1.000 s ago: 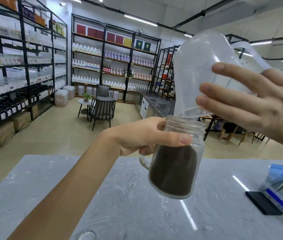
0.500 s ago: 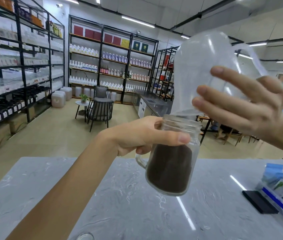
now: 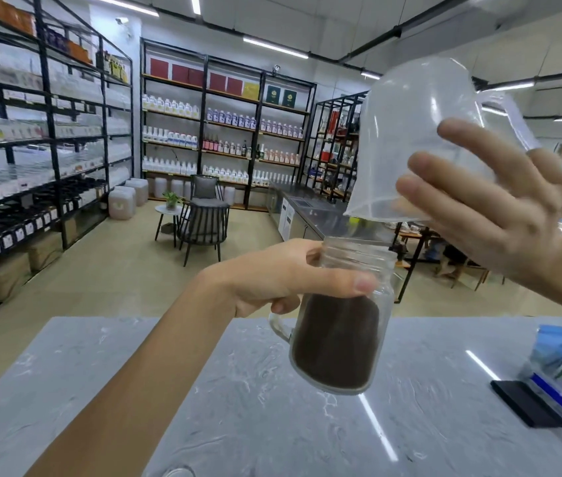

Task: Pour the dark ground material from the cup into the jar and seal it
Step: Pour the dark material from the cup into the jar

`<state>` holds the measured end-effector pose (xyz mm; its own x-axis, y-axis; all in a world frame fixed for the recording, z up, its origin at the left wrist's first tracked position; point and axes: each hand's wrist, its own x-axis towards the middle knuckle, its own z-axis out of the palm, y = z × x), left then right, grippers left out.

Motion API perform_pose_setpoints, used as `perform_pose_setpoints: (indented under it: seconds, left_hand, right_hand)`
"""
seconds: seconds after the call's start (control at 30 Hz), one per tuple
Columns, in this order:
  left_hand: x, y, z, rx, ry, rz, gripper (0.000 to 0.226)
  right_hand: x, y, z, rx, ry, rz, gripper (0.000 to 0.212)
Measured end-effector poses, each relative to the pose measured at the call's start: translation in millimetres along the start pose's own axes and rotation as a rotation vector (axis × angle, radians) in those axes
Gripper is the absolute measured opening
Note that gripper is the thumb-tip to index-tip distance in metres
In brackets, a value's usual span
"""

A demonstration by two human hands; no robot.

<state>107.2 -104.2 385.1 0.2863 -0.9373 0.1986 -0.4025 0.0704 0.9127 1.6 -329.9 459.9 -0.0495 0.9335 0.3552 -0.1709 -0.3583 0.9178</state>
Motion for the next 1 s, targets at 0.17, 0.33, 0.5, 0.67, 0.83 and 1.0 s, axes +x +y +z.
perform_pose_setpoints:
  seconds: [0.17,0.33,0.5,0.67,0.83,1.0]
  left_hand:
    - [-1,0,-2,0.033,0.030,-0.007,0.029]
    - [-2,-1,-4,0.023,0.019,-0.014,0.024]
    - [0,-6,-3,0.011,0.027,-0.021,0.035]
    - [4,-13,-3,0.020,0.023,-0.038,0.034]
    - [10,-20,-5,0.016,0.003,-0.023,0.030]
    - [17,-27,-3,0.026,0.033,-0.051,0.039]
  right_hand:
    - [-4,-3,2,-0.008,-0.007,0.007,0.040]
    - [-6,-5,4,-0.009,-0.016,-0.023,0.040]
    - [-8,-11,6,0.020,-0.017,0.003,0.042]
    - [-16,-13,7,0.022,-0.063,0.080,0.058]
    - [-25,-16,8,0.033,-0.050,0.048,0.048]
    - [-31,-25,10,0.038,-0.066,0.017,0.044]
